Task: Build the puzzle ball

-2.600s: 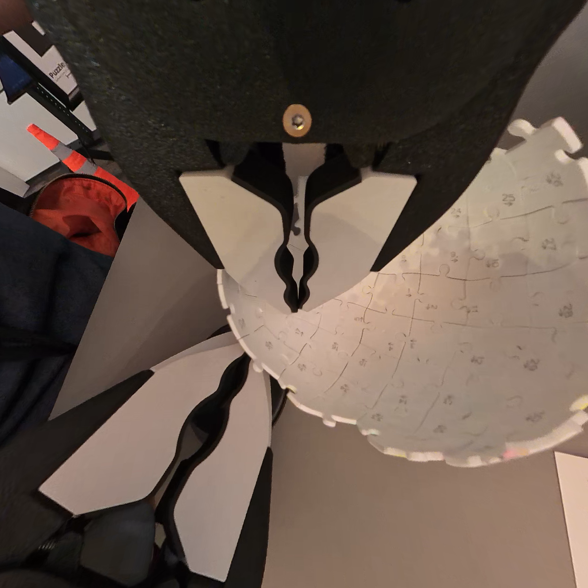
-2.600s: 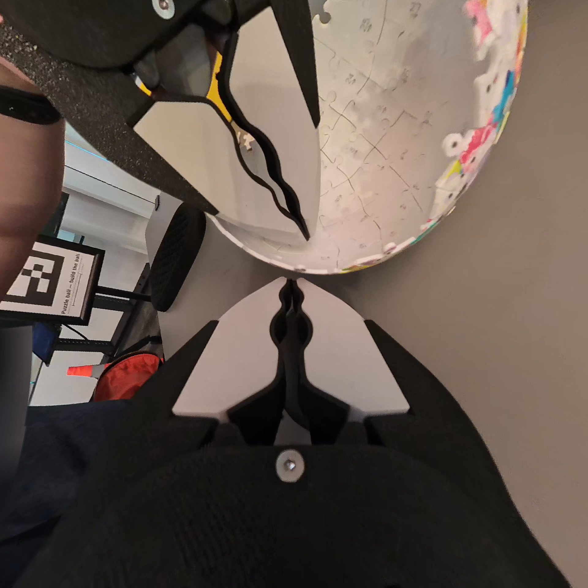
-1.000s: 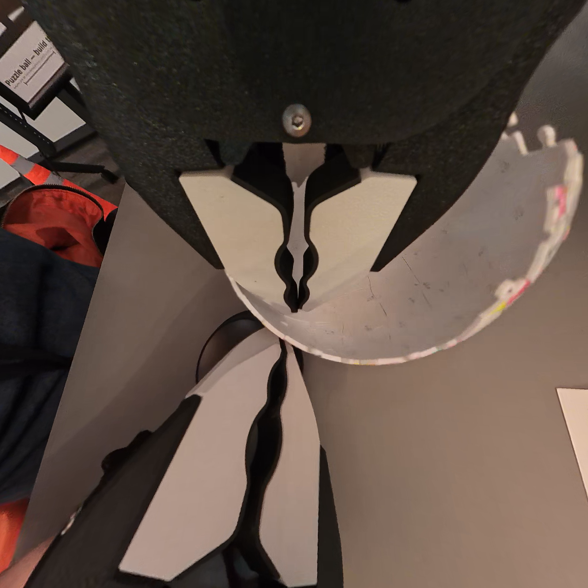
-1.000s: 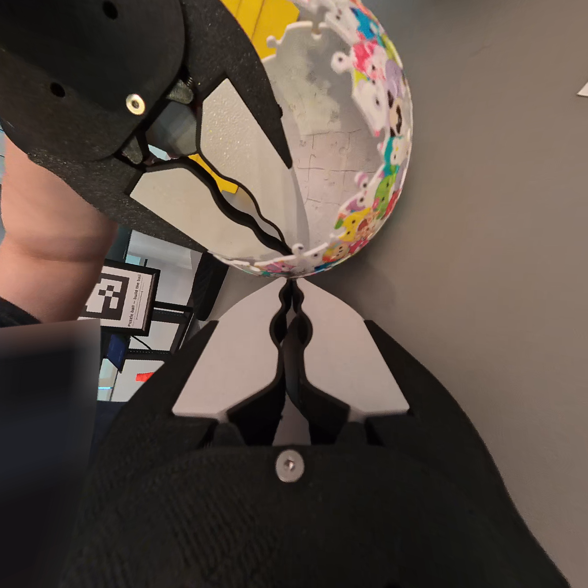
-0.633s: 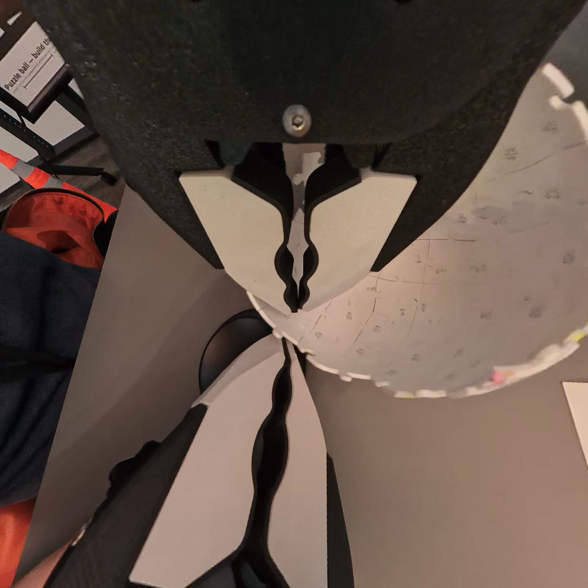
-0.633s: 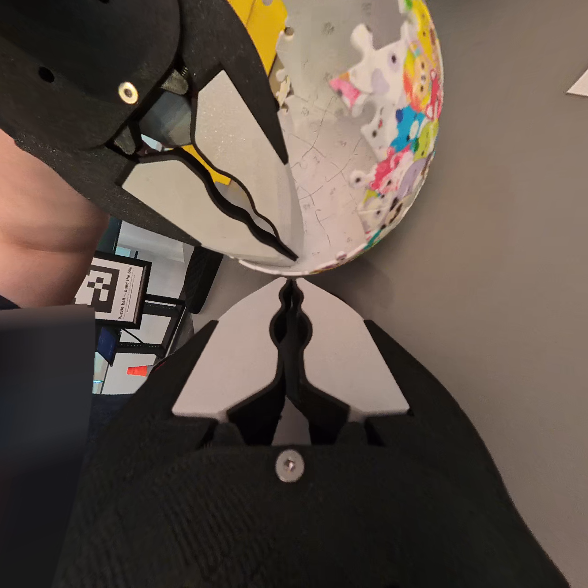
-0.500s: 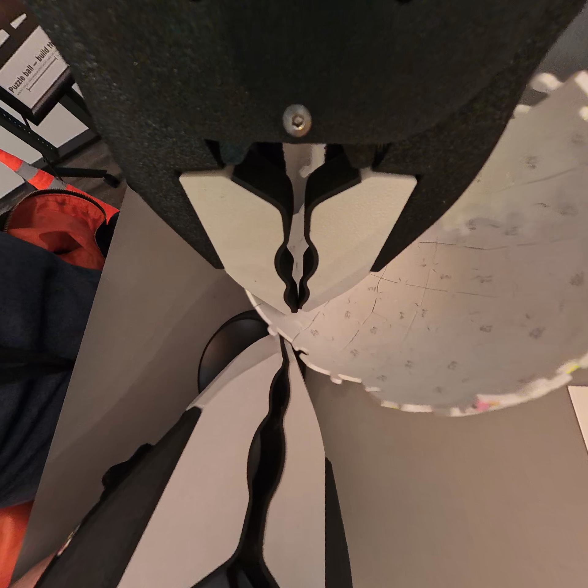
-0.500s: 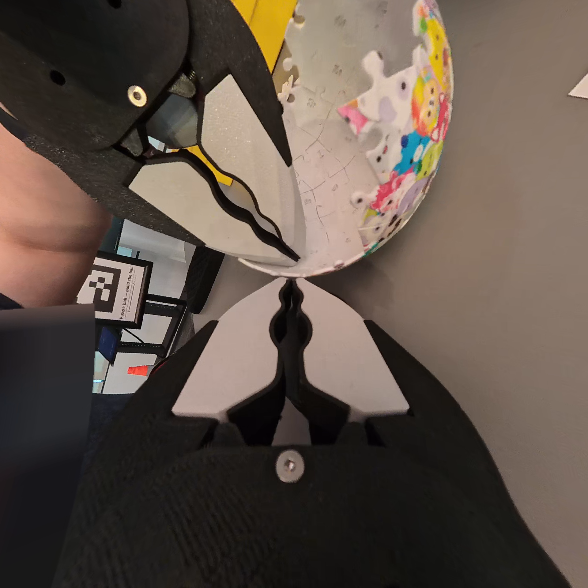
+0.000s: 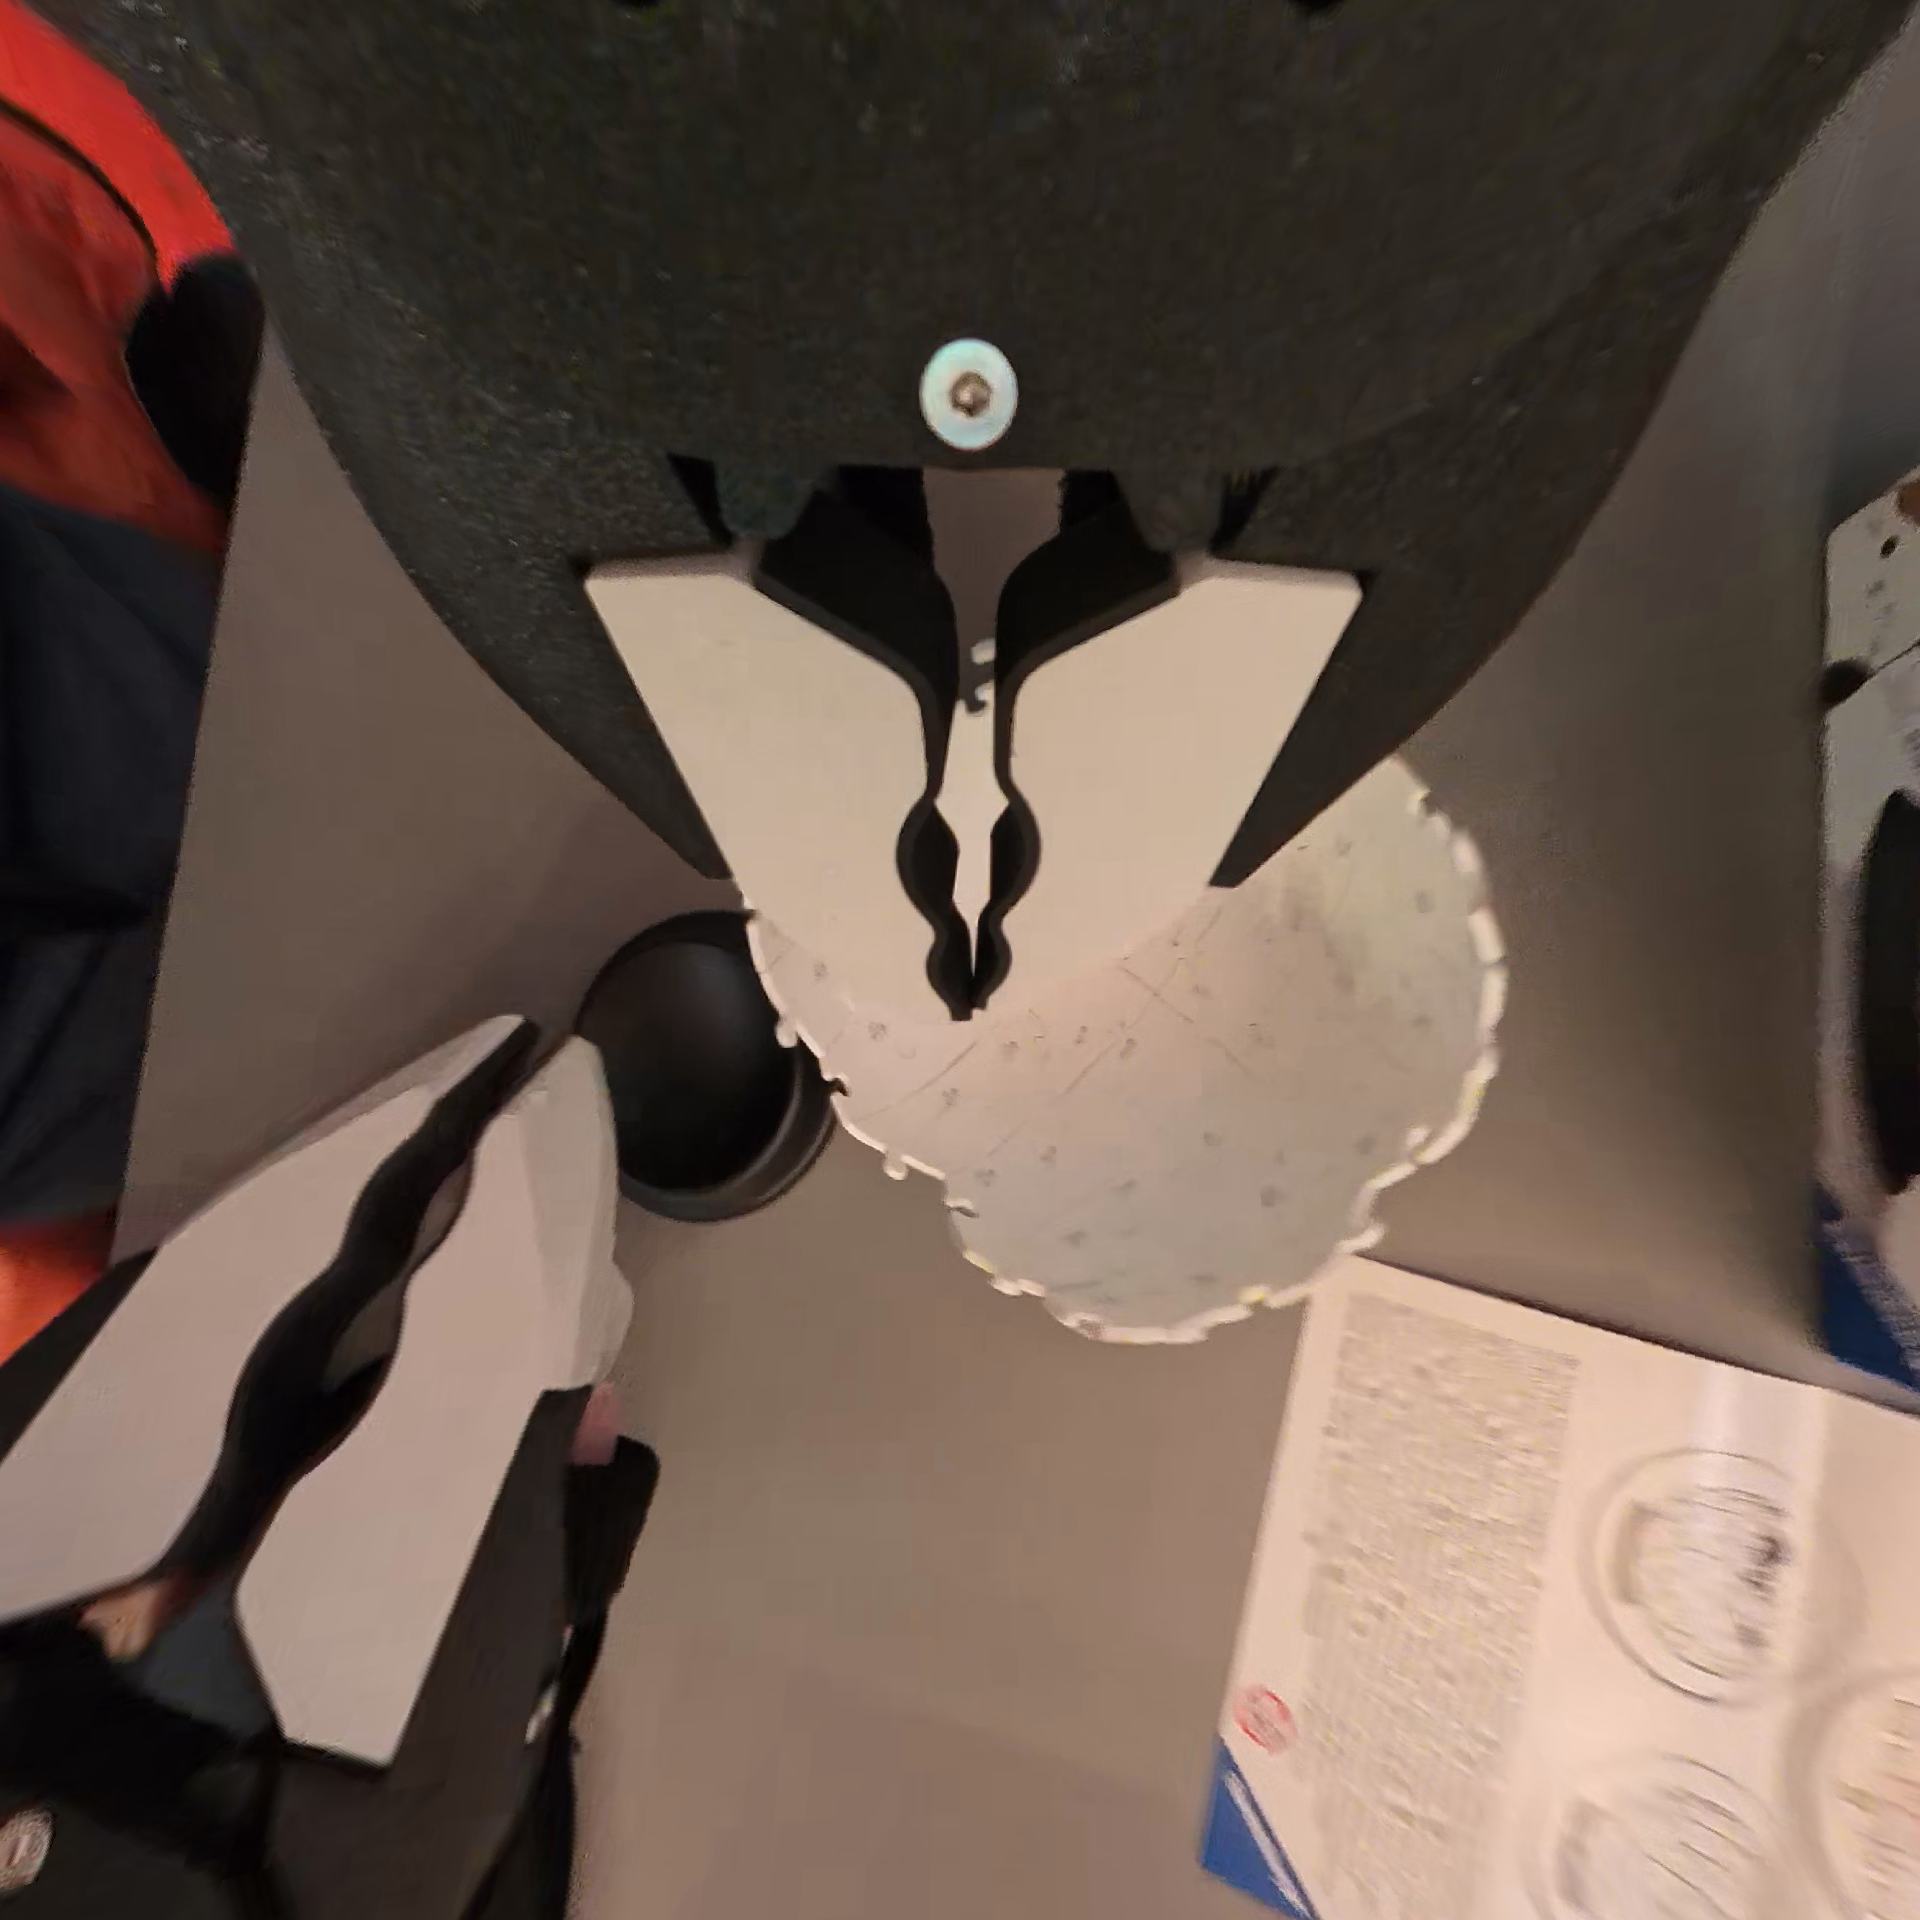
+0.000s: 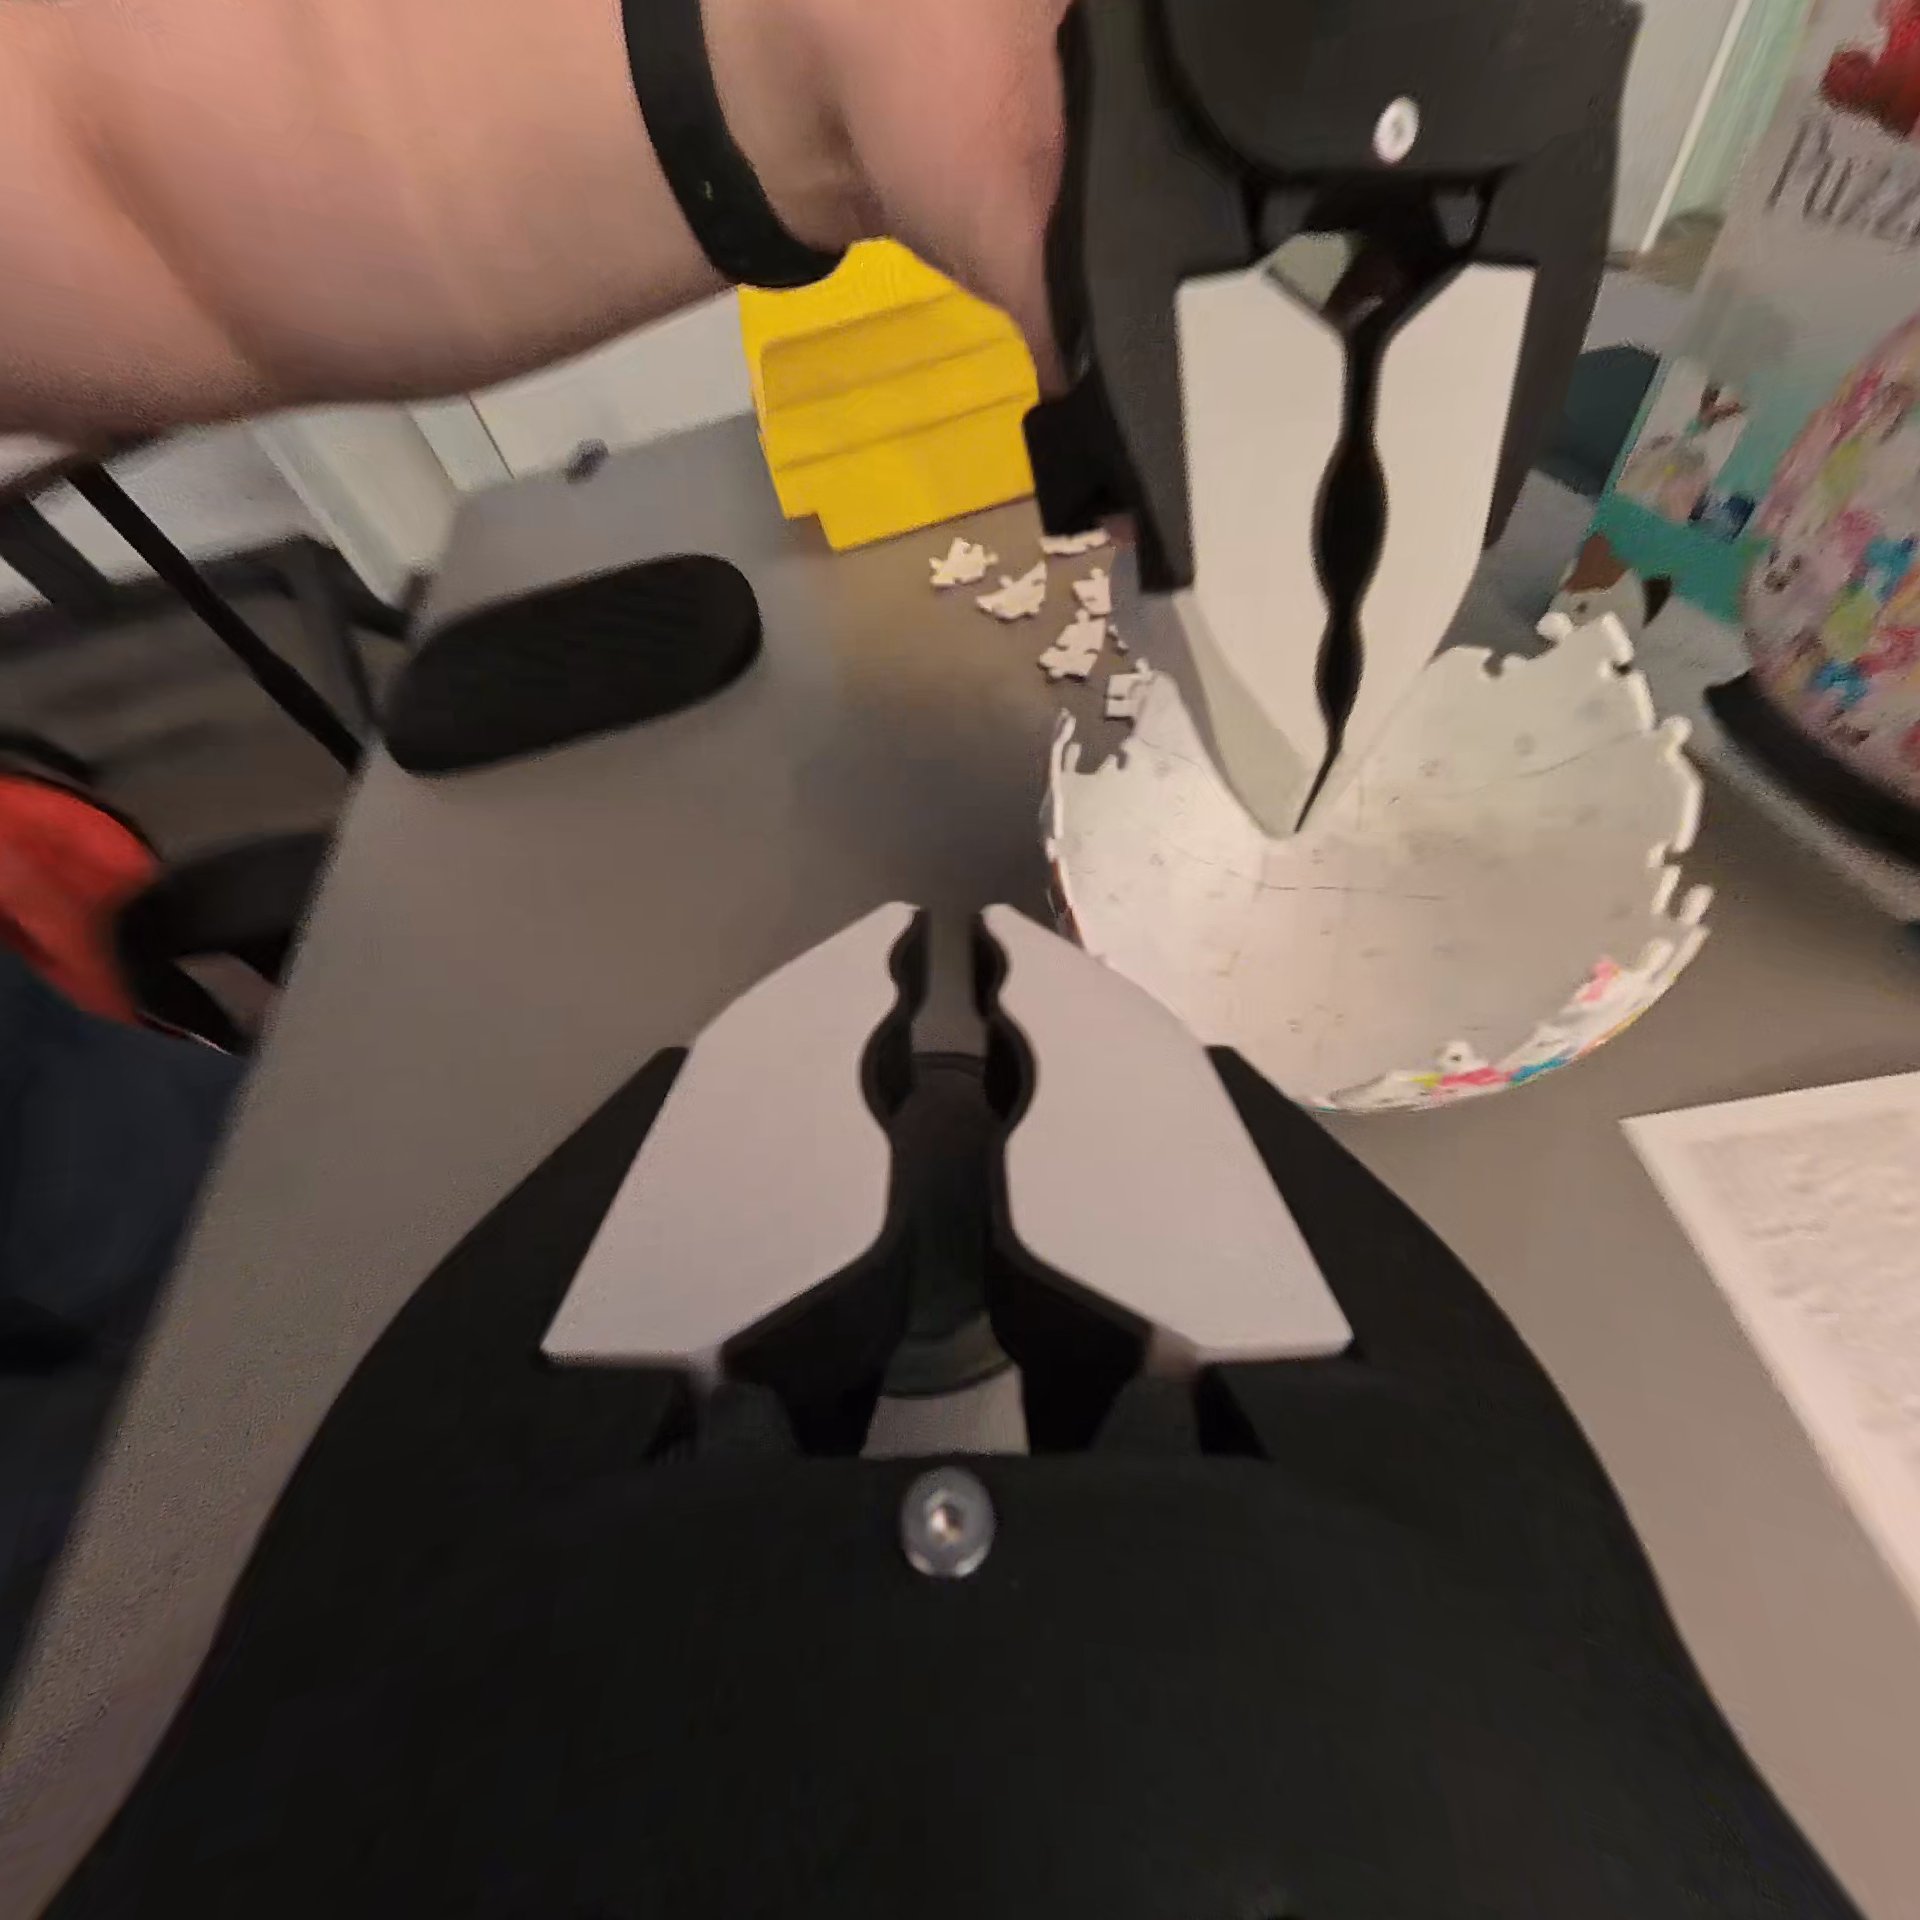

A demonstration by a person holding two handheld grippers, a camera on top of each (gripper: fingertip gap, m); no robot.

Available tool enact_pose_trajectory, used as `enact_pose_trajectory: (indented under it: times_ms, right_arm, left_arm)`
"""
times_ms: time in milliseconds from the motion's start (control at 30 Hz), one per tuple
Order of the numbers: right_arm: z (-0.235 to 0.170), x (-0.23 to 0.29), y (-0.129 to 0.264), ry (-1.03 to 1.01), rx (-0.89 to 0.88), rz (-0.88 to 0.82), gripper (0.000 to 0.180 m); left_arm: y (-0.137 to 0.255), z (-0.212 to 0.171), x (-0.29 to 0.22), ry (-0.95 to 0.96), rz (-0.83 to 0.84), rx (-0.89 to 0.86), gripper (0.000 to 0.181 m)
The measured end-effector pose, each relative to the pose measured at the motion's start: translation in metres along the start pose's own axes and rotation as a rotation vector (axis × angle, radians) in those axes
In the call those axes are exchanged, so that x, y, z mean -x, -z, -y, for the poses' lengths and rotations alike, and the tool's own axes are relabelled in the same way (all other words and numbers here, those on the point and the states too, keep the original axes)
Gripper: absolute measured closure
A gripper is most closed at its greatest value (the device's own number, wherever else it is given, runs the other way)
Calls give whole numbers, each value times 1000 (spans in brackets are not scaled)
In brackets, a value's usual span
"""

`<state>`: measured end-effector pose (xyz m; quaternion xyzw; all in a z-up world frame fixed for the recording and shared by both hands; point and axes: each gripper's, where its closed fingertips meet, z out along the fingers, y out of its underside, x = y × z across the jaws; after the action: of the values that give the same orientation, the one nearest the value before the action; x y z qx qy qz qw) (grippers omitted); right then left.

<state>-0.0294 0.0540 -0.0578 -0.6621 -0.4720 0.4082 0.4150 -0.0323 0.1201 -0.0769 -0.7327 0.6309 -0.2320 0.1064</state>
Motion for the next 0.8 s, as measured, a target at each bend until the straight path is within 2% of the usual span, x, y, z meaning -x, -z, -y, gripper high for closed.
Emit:
enact_pose_trajectory:
  times_ms: [133, 267, 367, 433, 600, 800]
  right_arm:
    - [-3, -4, -3, 145, 101, -57, 137]
    - [13, -13, -8, 292, 158, -109, 127]
    - [2, -26, -18, 365, 320, -114, 128]
    - [-1, -27, -26, 354, 366, -89, 135]
    - [-19, -25, -42, 390, 530, -82, 149]
    - [-34, -31, -48, 374, 642, -132, 168]
  left_arm:
    - [34, 0, -3, 47, 104, -219, 181]
    - [59, -23, -25, 101, 158, -413, 180]
    - [65, -43, -40, 126, 173, -522, 181]
    - [64, -55, -47, 145, 171, -559, 181]
    - [57, -74, -57, 157, 164, -570, 181]
    - [53, -82, -62, 151, 128, -581, 181]
